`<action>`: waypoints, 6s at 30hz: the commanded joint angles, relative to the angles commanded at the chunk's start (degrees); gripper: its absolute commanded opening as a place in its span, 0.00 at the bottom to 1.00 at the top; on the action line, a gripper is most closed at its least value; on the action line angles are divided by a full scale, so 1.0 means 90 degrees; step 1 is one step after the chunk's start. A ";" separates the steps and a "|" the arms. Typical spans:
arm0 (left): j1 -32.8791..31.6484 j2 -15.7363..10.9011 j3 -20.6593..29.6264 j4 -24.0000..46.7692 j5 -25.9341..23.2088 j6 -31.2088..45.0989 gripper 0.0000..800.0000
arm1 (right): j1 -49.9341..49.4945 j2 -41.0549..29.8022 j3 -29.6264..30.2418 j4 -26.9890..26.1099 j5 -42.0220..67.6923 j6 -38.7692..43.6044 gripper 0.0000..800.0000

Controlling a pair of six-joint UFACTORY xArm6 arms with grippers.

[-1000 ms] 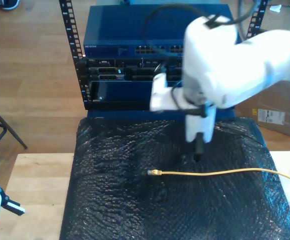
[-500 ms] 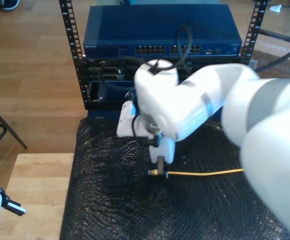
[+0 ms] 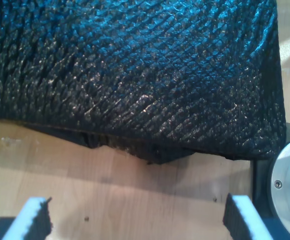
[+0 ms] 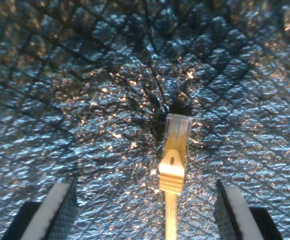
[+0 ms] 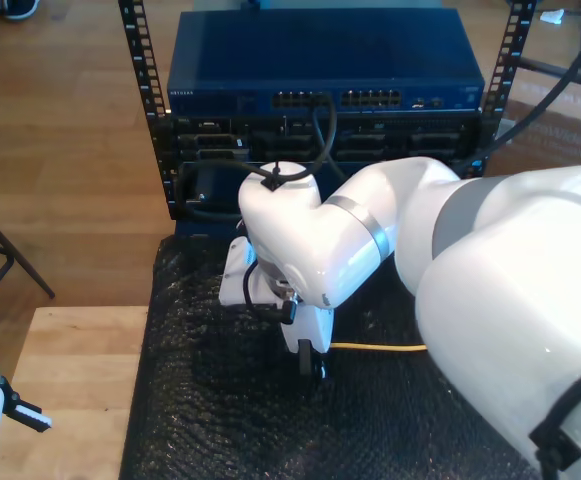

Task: Grab the cable and plug it in

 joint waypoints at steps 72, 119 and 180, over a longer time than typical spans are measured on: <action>-0.0791 0.0049 -0.0117 -0.0195 0.0303 -0.0381 1.00 | -0.0586 -0.1426 0.0088 0.0371 0.0606 -0.1534 0.01; -0.4581 0.0957 -0.1553 -0.4230 -0.0254 -0.2168 1.00 | -0.1661 -0.4093 0.0586 0.3448 0.2110 -0.3311 0.01; -0.5118 0.1065 -0.1700 -0.4601 -0.0205 -0.2803 0.90 | -0.2960 -0.3800 0.0371 0.4806 0.3282 -0.5089 0.01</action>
